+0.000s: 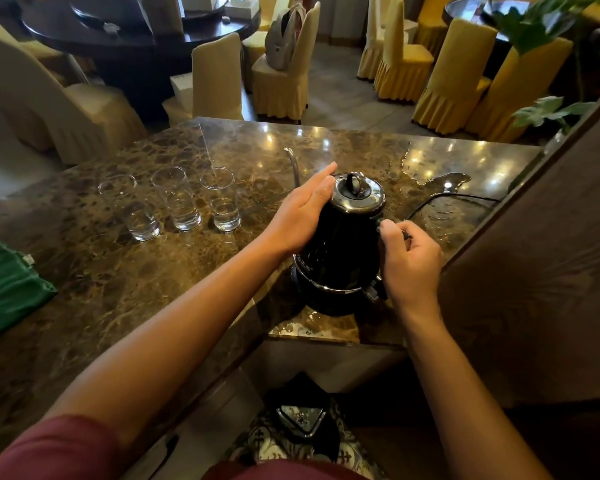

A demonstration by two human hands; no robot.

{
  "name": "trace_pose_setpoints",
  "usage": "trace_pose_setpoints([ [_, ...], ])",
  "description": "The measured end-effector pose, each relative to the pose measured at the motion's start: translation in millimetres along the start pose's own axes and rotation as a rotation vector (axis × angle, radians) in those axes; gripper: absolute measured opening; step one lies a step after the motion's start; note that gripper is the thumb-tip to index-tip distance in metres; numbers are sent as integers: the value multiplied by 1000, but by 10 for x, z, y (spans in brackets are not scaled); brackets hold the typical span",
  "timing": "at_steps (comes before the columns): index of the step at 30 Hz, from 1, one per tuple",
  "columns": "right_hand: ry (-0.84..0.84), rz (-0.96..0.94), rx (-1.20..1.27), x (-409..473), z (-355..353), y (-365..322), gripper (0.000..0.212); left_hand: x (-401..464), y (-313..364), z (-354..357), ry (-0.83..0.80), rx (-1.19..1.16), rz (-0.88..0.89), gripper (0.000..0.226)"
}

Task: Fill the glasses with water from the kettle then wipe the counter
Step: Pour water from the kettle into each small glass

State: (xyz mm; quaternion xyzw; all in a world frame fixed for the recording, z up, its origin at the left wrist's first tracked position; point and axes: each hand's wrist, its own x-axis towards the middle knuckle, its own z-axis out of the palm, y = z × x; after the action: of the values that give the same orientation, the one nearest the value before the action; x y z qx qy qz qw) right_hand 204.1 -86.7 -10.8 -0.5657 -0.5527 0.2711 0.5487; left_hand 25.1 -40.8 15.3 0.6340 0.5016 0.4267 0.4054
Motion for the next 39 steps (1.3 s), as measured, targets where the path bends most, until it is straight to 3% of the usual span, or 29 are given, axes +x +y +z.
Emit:
trace_pose_setpoints([
  [9, 8, -95, -102, 106, 20, 39, 44, -15, -11, -35, 14, 2, -20, 48],
  [19, -101, -119, -119, -78, -103, -12, 44, -186, -93, 12, 41, -21, 9, 52],
  [29, -12, -107, -169, -26, -148, 58, 46, -211, -42, 66, 33, -18, 17, 44],
  [34, 34, -126, -226, 47, 33, -19, 46, -118, -45, -31, 60, -6, -10, 52],
  [39, 46, -88, -196, -52, -73, 60, 48, -106, -8, 56, 1, -37, -11, 44],
])
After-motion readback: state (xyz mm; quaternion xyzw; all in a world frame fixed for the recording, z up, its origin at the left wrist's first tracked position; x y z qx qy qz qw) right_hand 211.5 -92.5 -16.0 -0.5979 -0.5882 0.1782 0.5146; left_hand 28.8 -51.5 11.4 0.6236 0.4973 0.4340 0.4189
